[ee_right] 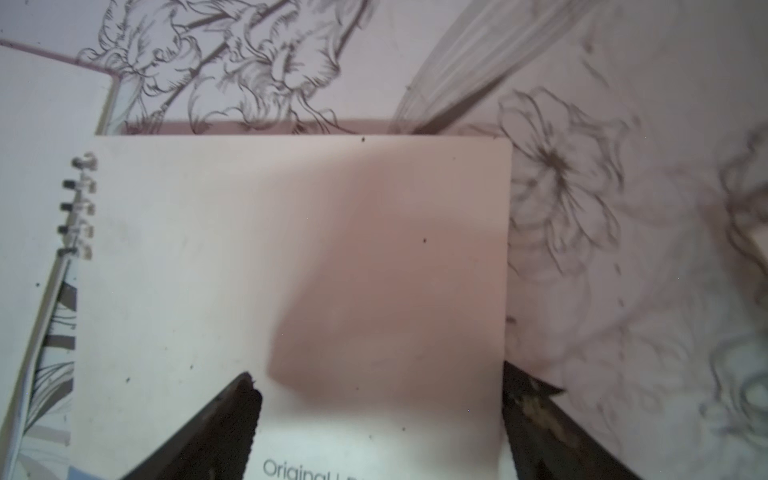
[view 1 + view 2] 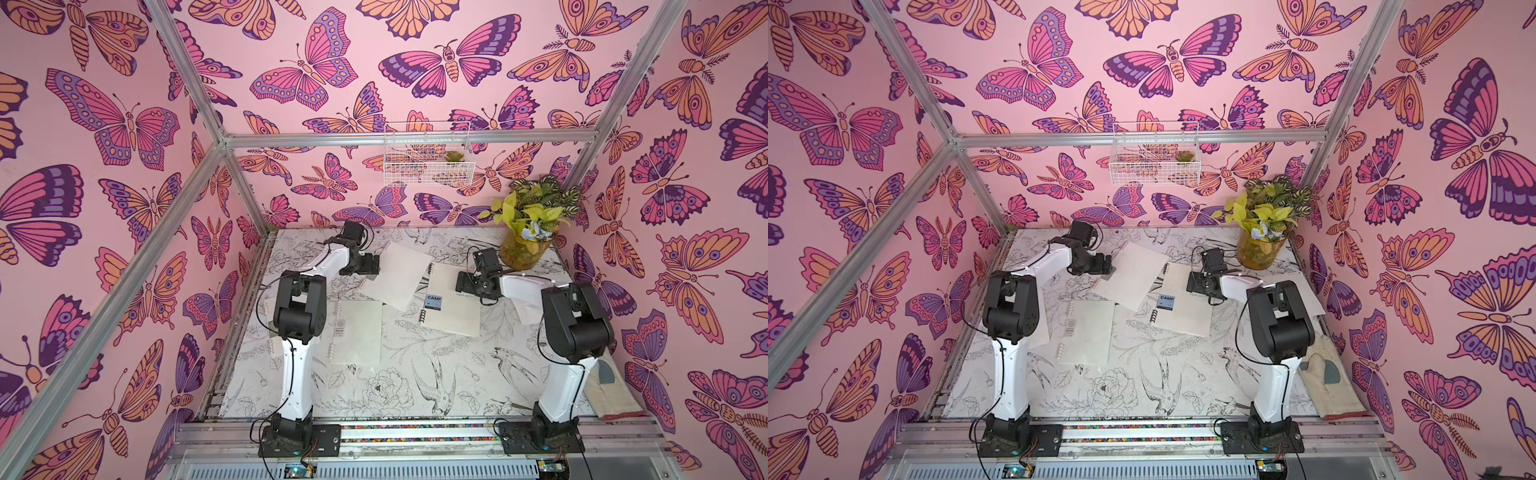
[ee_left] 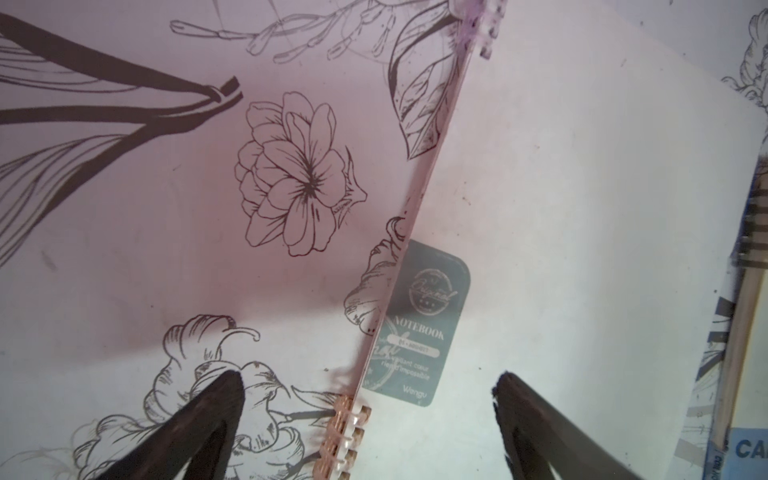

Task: Tear off pages from different notebooks
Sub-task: Adjust the notebook at the center of the board.

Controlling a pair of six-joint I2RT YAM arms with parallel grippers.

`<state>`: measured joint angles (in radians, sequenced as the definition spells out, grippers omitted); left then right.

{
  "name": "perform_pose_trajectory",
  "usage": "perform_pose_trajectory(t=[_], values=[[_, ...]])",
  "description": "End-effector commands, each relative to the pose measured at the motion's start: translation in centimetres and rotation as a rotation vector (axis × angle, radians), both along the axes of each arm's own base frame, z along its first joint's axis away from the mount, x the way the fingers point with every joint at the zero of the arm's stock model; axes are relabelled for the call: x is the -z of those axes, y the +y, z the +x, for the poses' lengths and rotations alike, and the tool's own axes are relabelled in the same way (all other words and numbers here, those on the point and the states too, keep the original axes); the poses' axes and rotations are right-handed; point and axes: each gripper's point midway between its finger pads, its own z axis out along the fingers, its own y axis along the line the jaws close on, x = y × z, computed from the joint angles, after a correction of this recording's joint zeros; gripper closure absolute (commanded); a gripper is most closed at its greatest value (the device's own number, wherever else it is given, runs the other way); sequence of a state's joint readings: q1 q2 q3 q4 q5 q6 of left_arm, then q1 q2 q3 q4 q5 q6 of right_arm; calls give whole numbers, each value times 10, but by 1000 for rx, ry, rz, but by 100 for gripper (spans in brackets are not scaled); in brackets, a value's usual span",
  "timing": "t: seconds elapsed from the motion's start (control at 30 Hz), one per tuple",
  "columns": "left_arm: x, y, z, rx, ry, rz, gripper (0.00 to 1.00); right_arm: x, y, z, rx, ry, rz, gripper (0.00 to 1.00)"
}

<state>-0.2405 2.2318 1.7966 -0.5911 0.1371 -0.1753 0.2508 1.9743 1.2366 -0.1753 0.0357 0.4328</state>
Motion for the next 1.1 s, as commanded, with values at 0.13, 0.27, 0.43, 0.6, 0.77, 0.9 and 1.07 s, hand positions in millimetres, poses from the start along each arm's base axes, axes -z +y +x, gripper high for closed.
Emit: perform_pose_trajectory(t=[0.13,0.27,0.43,0.6,0.77,0.9,1.07], values=[[12,5,-25,18,66,-5,5,-42,-6,-14,-58,-6,-170,8],[18,10,-32,4,98,-5,5,-69,60,-37,-183,-105,-41,7],[13,10,-22,-3,89,-46,3,-54,168,-60,-341,-98,240,9],[17,8,-17,10,121,-114,3,-28,190,-51,-332,-53,304,15],[20,1,-21,21,144,-165,3,-13,202,-42,-321,-36,349,18],[23,-6,-25,27,174,-213,4,2,206,-38,-312,-10,348,20],[20,-19,-29,31,208,-305,7,14,213,-31,-321,10,357,20]])
